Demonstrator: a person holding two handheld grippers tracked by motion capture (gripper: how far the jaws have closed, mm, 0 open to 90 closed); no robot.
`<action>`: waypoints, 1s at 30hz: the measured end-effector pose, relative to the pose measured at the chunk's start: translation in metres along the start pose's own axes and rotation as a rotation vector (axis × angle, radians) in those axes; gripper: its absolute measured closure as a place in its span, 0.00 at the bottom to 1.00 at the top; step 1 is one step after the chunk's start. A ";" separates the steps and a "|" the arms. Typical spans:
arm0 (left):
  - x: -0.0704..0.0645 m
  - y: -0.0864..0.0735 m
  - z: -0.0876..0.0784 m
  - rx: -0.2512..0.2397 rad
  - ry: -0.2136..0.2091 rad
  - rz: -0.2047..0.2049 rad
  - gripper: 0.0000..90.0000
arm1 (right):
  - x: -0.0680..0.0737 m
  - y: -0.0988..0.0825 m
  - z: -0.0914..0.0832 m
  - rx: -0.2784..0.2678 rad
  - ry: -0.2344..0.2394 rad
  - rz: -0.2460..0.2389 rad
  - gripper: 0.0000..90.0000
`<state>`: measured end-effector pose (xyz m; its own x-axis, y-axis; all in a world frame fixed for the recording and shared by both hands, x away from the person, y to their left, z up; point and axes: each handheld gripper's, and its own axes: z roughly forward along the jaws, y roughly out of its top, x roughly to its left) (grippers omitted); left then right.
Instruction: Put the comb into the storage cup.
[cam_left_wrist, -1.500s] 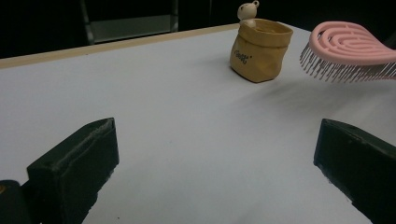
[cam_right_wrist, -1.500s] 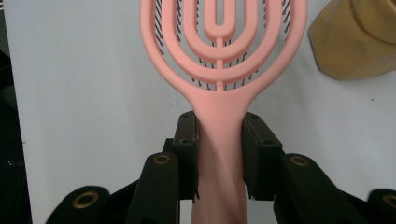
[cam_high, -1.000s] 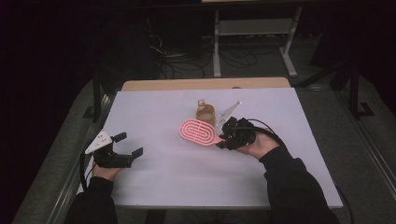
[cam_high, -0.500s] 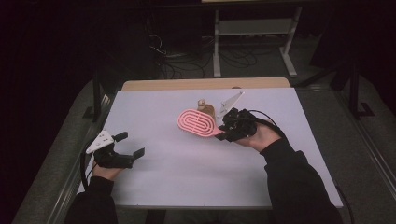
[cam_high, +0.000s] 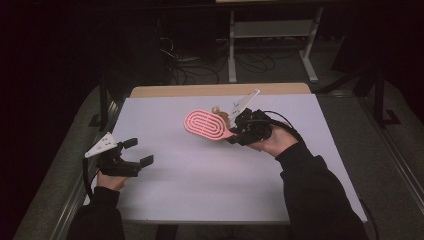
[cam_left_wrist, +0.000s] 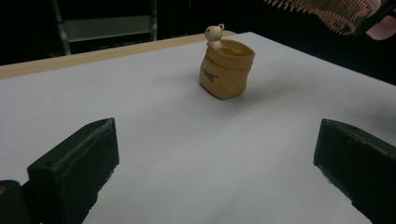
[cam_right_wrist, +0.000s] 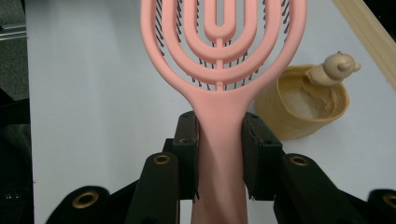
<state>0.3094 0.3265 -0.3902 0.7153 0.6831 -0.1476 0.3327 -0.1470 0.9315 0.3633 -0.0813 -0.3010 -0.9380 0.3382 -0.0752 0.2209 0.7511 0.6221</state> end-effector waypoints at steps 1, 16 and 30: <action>0.000 0.001 0.000 -0.004 -0.007 -0.007 0.00 | 0.001 0.002 0.000 0.000 0.001 -0.003 0.76; 0.001 0.020 0.012 0.009 -0.063 -0.071 0.00 | 0.006 0.033 0.002 -0.014 -0.010 -0.049 0.76; -0.014 0.054 0.037 0.035 -0.134 -0.029 0.00 | 0.005 0.043 0.011 -0.029 0.005 -0.065 0.76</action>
<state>0.3403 0.2824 -0.3500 0.7801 0.5859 -0.2194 0.3736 -0.1549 0.9146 0.3715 -0.0408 -0.2832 -0.9516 0.2863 -0.1121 0.1519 0.7545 0.6385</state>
